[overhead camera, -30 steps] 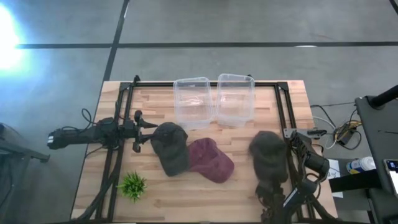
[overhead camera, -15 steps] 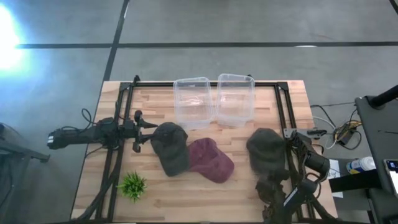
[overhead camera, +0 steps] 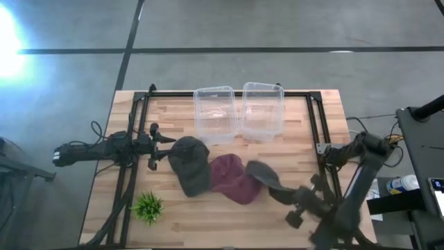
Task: Pick & Place hat
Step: Put the right black cap into the right transparent bin
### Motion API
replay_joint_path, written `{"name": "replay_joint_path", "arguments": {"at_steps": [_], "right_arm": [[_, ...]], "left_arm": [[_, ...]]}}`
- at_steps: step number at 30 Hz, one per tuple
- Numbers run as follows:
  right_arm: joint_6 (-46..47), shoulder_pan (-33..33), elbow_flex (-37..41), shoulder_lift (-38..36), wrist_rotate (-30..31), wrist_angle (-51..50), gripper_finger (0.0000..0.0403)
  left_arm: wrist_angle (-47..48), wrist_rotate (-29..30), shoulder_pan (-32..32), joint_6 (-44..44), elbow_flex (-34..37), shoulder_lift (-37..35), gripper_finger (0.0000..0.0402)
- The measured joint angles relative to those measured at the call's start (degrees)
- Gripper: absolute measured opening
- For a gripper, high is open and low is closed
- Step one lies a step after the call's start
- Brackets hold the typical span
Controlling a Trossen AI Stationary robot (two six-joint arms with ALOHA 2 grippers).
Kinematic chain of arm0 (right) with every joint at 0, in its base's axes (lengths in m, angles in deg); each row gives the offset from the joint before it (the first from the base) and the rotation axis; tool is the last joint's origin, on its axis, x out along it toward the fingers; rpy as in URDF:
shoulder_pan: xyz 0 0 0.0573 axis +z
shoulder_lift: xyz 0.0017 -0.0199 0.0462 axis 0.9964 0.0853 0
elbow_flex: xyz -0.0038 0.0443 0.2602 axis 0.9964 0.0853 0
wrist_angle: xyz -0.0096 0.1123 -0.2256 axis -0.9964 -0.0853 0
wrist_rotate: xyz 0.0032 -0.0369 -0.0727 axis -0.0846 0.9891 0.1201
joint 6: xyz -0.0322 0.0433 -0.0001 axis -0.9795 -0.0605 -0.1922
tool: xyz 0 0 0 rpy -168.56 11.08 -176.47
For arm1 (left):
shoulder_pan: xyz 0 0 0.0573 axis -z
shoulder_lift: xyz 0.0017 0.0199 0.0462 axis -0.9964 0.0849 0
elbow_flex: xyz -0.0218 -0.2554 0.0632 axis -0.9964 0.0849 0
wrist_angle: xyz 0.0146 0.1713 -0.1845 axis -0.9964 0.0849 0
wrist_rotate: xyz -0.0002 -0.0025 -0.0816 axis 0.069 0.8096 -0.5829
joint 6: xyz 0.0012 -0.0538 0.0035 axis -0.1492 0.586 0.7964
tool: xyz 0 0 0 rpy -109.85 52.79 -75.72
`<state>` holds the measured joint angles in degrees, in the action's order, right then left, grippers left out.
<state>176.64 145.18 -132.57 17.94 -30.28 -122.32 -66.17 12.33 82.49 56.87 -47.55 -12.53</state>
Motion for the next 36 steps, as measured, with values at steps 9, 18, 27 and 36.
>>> {"name": "replay_joint_path", "arguments": {"at_steps": [9,18,27,36], "right_arm": [[-13.1,-6.0,-1.5,-19.9,30.1,0.6,0.0016],[-21.3,-36.6,-0.6,-26.7,26.7,1.0,0.0016],[-47.2,-71.5,2.3,-25.1,-12.0,18.4,0.0017],[-54.3,-82.8,5.1,-18.7,-27.4,25.2,0.0017]], "left_arm": [[0.0,0.0,0.0,0.0,0.0,0.0,0.0190],[0.0,0.0,0.0,0.0,0.0,0.0,0.0190],[0.0,0.0,0.0,0.0,0.0,0.0,0.0190],[0.0,0.0,0.0,0.0,0.0,0.0,0.0190]]}}
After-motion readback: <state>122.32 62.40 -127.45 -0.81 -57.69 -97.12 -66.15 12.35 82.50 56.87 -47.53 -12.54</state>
